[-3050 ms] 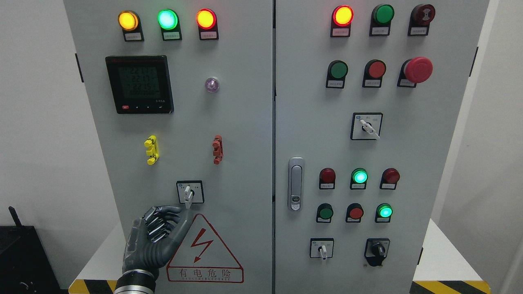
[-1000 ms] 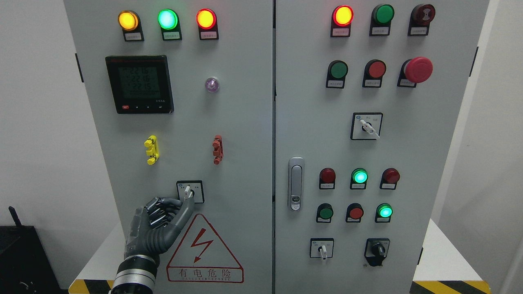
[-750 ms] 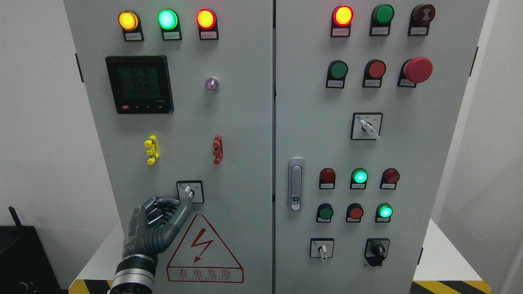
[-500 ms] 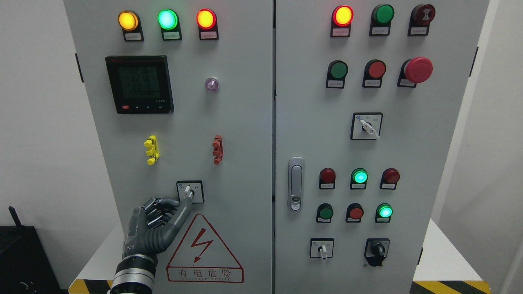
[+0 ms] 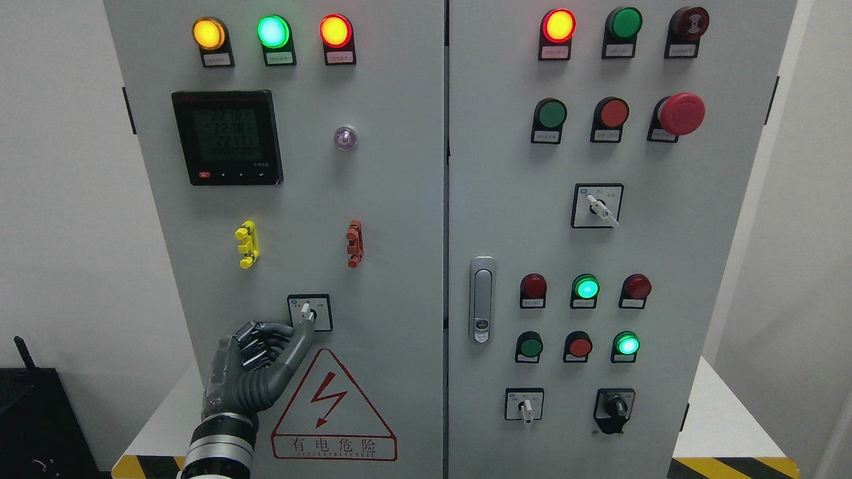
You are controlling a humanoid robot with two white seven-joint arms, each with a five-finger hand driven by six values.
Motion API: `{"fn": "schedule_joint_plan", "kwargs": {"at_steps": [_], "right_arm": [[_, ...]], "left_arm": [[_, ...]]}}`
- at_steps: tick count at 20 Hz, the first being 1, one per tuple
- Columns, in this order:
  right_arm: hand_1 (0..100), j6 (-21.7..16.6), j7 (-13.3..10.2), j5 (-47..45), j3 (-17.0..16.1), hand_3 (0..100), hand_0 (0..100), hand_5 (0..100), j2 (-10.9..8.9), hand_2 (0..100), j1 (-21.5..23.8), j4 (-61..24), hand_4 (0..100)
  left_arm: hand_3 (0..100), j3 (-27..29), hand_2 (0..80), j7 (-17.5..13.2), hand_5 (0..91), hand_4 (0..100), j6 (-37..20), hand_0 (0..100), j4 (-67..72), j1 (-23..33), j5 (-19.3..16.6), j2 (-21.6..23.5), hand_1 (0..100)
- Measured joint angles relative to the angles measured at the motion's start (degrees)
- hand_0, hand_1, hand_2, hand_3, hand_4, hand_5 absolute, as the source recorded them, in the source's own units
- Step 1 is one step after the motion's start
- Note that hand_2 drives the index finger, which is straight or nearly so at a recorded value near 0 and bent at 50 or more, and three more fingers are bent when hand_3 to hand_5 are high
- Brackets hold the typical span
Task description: Turn on light switch 1
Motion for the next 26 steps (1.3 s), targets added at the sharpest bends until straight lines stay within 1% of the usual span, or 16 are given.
{"fn": "schedule_joint_plan", "kwargs": {"at_steps": [7,13,26], "right_arm": [[0,0.00,0.00,0.00,0.00,0,0,0,0.00,0,0.00,0.00,0],[0,0.00,0.00,0.00,0.00,0,0,0,0.00,0,0.00,0.00,0],[0,0.00,0.00,0.00,0.00,0,0,0,0.00,0,0.00,0.00,0]], "left_arm": [[77,-0.87,57.1,0.02,81.0,86,0.04,16,0.35,-0.32,-0.07,-0.22,69],[77,-1.31,57.3,0.83,81.1,86,0.04,16,0.64,-0.44,-0.18,-0.31,68],[78,-1.71,58.5,1.54,81.5,87,0.79,18,1.02,-1.06,-0.27,-0.41,64]]}}
